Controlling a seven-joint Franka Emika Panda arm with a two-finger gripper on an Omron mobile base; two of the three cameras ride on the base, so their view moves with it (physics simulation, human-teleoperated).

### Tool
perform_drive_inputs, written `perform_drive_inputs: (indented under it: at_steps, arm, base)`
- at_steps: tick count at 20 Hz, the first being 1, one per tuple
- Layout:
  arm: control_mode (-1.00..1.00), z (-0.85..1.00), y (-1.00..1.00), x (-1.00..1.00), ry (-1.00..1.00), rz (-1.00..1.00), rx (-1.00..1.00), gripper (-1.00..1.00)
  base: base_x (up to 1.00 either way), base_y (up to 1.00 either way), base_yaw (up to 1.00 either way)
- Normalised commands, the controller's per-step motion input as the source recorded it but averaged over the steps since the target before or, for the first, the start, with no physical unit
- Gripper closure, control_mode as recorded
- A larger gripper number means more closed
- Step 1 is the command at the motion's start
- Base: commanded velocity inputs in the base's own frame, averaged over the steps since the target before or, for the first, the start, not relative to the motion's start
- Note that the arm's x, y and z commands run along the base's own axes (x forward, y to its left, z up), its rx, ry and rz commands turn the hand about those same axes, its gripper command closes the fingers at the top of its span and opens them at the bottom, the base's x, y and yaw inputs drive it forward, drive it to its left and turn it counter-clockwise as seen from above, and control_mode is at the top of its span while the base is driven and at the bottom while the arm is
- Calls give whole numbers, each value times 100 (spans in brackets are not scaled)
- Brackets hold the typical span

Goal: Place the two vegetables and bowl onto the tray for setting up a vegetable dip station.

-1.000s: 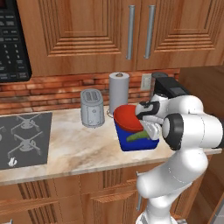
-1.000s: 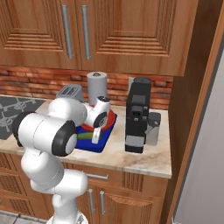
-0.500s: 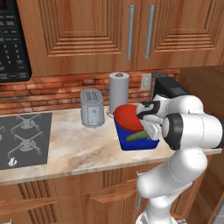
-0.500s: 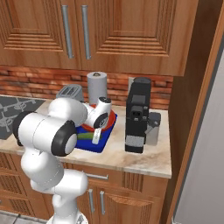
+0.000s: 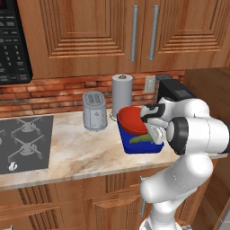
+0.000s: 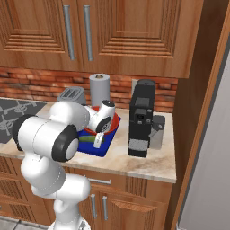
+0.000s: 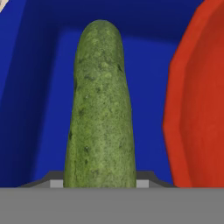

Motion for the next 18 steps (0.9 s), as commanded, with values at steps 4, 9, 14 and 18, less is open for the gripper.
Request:
perform_drive_inputs:
  at_steps: [4,9,14,18]
  arm:
    - [-100,0,1,1,0,-7,0,100]
    - [-100,0,8,1,0,-6,0,-100]
    - [-100,0,2,2,0,-3,0,-100]
    - [-100,0,1,3,0,-2,0,-100]
  base:
    - [0,0,0]
    - [0,0,0]
    - [0,0,0]
    - [0,0,0]
